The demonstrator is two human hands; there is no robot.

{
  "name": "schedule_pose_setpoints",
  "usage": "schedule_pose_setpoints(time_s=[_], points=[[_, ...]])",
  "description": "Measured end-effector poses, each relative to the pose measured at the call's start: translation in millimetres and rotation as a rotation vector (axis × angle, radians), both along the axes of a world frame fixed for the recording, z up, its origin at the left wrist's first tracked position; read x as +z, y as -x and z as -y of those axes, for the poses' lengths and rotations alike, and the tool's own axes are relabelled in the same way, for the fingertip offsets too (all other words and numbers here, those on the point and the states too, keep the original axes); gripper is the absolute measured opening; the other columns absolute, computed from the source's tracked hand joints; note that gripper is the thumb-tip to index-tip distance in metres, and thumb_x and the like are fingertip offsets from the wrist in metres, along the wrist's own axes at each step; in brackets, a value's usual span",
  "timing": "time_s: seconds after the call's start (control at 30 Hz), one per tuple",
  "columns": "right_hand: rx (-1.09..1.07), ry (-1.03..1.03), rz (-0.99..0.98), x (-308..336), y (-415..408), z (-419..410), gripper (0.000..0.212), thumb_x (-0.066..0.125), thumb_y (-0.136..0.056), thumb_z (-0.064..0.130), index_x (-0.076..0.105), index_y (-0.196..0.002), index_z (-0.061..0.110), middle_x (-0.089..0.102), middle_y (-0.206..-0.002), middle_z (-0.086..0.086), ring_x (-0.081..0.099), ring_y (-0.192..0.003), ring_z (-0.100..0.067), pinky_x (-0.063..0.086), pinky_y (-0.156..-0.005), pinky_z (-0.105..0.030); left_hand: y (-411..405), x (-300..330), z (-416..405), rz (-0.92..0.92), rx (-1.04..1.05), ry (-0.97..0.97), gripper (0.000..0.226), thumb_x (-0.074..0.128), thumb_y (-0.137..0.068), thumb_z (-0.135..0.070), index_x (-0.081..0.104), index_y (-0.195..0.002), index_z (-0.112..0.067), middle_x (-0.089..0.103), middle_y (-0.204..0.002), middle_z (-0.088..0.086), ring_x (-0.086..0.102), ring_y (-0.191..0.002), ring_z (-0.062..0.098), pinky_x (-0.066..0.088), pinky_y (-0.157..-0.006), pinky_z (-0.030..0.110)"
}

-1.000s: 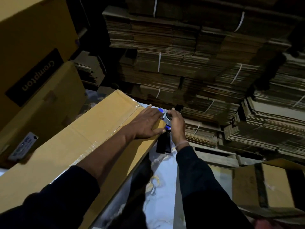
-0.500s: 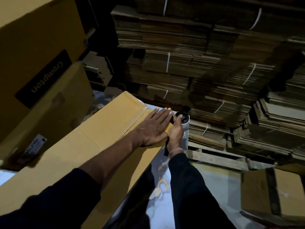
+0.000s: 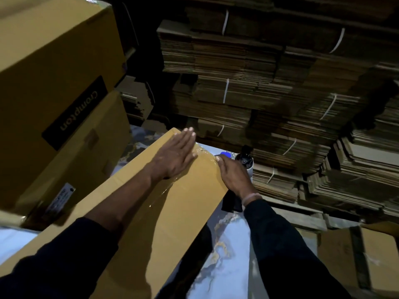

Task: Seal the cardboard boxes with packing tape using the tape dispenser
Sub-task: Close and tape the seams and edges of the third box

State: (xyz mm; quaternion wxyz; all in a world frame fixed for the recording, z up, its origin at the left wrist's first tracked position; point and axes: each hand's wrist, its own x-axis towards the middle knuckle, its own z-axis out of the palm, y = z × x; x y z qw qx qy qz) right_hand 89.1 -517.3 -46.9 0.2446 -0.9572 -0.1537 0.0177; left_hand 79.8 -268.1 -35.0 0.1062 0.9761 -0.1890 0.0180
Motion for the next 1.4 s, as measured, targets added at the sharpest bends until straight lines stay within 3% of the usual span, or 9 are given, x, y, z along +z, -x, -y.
schedule_pose_setpoints(time_s=[0.07,0.17,0.33,0.47,0.73,0.83,1.0,1.2,1.4], points=[[0.017,0.060,-0.018,3,-4,-5,0.042,0.028,-0.111,0.044,0.064,-0.116,0.022,0.073,-0.103,-0.012,0.066,-0.096,-0.034,0.052,-0.080,-0.042,-3,0,-20,-0.017,0.135,-0.013,0.085,-0.012,-0.099,-0.065,-0.001,-0.166,-0.013,-0.008,-0.174,0.007,-0.009,-0.160,0.021,0.004,-0.130,0.045],[0.034,0.125,-0.043,5,-11,-20,0.047,0.021,-0.110,0.050,0.059,-0.112,0.022,0.071,-0.102,-0.013,0.064,-0.097,-0.037,0.050,-0.079,-0.043,-2,5,-31,-0.079,0.320,0.024,0.072,0.009,-0.107,-0.057,0.002,-0.167,-0.017,-0.005,-0.175,0.003,0.011,-0.159,0.029,0.025,-0.122,0.054],[0.068,0.143,-0.066,13,-30,-74,0.042,0.019,-0.110,0.049,0.053,-0.118,0.025,0.068,-0.102,-0.010,0.062,-0.095,-0.033,0.040,-0.074,-0.040,2,13,-25,-0.074,0.345,0.017,0.067,0.021,-0.112,-0.043,0.004,-0.165,-0.006,0.012,-0.172,0.017,0.016,-0.158,0.030,0.016,-0.126,0.042],[0.075,0.130,-0.068,19,-53,-129,0.036,0.024,-0.111,0.043,0.054,-0.109,0.023,0.060,-0.093,-0.005,0.061,-0.093,-0.031,0.035,-0.073,-0.037,-1,8,-30,-0.068,0.373,0.041,0.068,0.029,-0.111,-0.040,0.011,-0.164,-0.002,0.032,-0.164,0.019,0.034,-0.148,0.033,0.027,-0.122,0.041],[0.072,0.055,-0.236,20,-93,-186,0.058,0.020,-0.106,0.056,0.068,-0.111,0.024,0.071,-0.111,-0.007,0.065,-0.101,-0.027,0.050,-0.095,-0.045,-3,10,-31,-0.088,0.420,0.086,0.067,0.034,-0.110,-0.038,0.014,-0.164,-0.004,0.034,-0.163,0.020,0.033,-0.150,0.031,0.025,-0.123,0.039],[0.036,0.030,-0.335,23,-97,-192,0.063,0.021,-0.107,0.058,0.072,-0.106,0.021,0.071,-0.108,-0.008,0.063,-0.096,-0.026,0.049,-0.093,-0.043,-2,7,-30,-0.072,0.435,0.045,0.065,0.032,-0.109,-0.036,0.020,-0.162,0.000,0.042,-0.157,0.022,0.041,-0.144,0.033,0.030,-0.121,0.041],[0.033,0.081,-0.230,24,-78,-168,0.059,0.018,-0.107,0.057,0.065,-0.110,0.021,0.069,-0.105,-0.007,0.063,-0.096,-0.028,0.043,-0.081,-0.041,1,5,-27,-0.086,0.426,0.021,0.067,0.030,-0.107,-0.042,0.024,-0.160,-0.002,0.046,-0.153,0.020,0.046,-0.138,0.033,0.040,-0.115,0.045],[0.006,0.228,-0.146,21,-43,-98,0.063,0.018,-0.109,0.052,0.067,-0.114,0.012,0.070,-0.118,-0.021,0.063,-0.113,-0.041,0.046,-0.092,-0.046,2,6,-28,-0.094,0.446,-0.013,0.066,0.029,-0.108,-0.037,0.024,-0.158,0.004,0.049,-0.146,0.027,0.051,-0.129,0.042,0.040,-0.109,0.049],[-0.104,0.273,-0.009,10,-6,-44,0.057,0.020,-0.111,0.046,0.063,-0.109,0.008,0.072,-0.105,-0.023,0.065,-0.104,-0.042,0.048,-0.085,-0.047,1,-1,-27,-0.080,0.444,0.063,0.067,0.024,-0.108,-0.040,0.022,-0.159,0.002,0.048,-0.145,0.026,0.050,-0.130,0.040,0.042,-0.110,0.052]])
